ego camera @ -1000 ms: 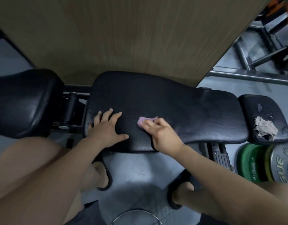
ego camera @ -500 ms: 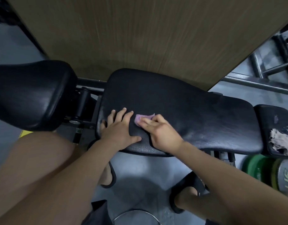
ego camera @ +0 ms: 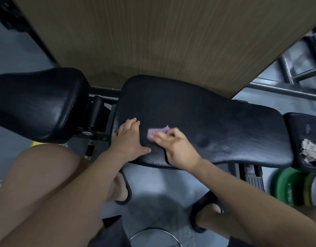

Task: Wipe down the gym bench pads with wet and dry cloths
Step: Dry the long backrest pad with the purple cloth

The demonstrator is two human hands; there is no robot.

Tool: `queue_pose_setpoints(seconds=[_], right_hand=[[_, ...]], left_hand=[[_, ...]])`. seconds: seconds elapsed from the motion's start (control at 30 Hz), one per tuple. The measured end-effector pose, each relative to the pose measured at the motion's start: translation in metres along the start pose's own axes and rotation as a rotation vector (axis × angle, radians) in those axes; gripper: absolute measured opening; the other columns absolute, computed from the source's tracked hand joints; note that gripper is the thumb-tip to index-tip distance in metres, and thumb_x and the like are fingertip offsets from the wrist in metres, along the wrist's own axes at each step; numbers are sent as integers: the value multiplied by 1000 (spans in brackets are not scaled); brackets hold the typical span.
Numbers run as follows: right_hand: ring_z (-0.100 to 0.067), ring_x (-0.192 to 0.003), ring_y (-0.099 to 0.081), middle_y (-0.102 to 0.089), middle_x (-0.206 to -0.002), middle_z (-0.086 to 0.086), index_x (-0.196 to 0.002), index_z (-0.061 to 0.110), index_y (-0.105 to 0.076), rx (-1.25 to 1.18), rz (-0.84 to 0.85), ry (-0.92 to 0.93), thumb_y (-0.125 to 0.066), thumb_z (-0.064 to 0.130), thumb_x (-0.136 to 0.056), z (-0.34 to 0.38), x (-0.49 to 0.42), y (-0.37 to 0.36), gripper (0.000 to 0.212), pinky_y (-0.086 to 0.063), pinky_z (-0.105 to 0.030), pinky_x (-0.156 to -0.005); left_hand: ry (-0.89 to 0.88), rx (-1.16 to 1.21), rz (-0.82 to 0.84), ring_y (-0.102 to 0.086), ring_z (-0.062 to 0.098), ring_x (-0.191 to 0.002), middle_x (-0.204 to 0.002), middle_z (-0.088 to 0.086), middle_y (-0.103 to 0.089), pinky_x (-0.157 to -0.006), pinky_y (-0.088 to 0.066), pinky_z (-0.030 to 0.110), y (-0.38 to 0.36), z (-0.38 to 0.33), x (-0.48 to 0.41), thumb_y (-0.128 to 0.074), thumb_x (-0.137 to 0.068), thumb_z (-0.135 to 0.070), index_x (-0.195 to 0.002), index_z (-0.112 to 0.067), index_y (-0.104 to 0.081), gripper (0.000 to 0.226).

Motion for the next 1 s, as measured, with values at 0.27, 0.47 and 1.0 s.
queue_pose_setpoints(seconds=[0.27, 0.47, 1.0], right_hand=[[-25, -81, -49, -63, -122, 18, -134, 38, -63, 176, -123, -243, -46, 6, -79, -56, 79, 42, 66, -47, -39, -76], [-35, -109, -51, -54, -139, -11, -148, 32, -49, 8, -151, -597, -42, 10, -93, -15, 73, 22, 60, -42, -36, -97], [-8, -102, -58, -63, -123, 4, -132, 12, -64, -468, -1036, -1303, -47, 12, -105, -46, 210, 54, 33, -36, -3, -86]], left_hand=[[-10, 17, -2, -3, 21, -154, -167, -4, -9, -125, -15, 45, -4, 1, 11, -76, -81, -43, -158, -25, -23, 95], [-6, -23, -8, -11, 27, -150, -163, 2, -15, -122, -21, 45, -13, -32, 24, -65, -90, -38, -152, -28, -33, 71], [-278, -26, -34, -27, 24, -138, -145, 5, -46, -114, -33, 41, -54, -132, 44, -43, -98, -15, -138, -20, -53, 42]])
Point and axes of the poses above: each hand's wrist, its own x-axis away from the middle knuckle, its own y-axis out of the back of the hand, z = x × y, the point moved 2 cm from there along -x, towards the middle knuckle
